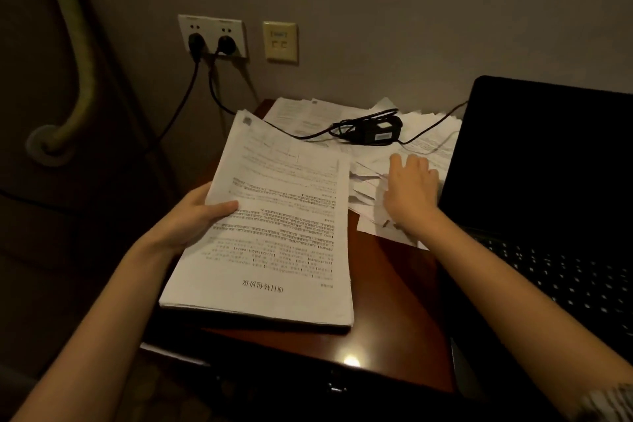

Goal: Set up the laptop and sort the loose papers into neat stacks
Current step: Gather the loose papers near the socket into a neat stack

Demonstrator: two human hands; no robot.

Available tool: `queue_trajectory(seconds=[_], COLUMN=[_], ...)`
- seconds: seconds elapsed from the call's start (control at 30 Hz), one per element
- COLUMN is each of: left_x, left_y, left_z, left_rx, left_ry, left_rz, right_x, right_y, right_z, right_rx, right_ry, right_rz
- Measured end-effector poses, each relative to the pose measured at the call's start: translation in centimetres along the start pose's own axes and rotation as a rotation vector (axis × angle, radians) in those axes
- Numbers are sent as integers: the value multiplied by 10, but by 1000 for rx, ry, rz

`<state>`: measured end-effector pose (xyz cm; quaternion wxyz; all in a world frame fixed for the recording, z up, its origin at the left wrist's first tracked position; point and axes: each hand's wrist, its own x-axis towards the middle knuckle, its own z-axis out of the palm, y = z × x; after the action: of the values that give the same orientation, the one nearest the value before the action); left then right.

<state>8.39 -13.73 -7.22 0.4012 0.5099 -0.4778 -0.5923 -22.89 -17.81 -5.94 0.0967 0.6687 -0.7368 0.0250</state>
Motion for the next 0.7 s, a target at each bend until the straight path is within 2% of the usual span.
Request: queue_trajectory(seconds=[0.1, 0.2, 0.43, 0.57, 0.7], left_x=[8, 13, 10, 8, 5], left_y=[-2, -8, -15, -13, -12], left_z=[5, 6, -5, -2, -4], left_rx=[-101, -143, -85, -59, -27], left_ry=[-52, -74, -133, -107, -11], left_rz=[33, 16, -4, -14, 9], right_x=[13, 19, 21, 27, 24], right_y=[11, 9, 8, 0, -19], right_z=[12, 17, 11, -2, -21], right_rx=[-14, -71, -182, -208, -242], right_ry=[-66, -4, -35, 2, 39], right_rz=[70, 45, -7, -1, -62])
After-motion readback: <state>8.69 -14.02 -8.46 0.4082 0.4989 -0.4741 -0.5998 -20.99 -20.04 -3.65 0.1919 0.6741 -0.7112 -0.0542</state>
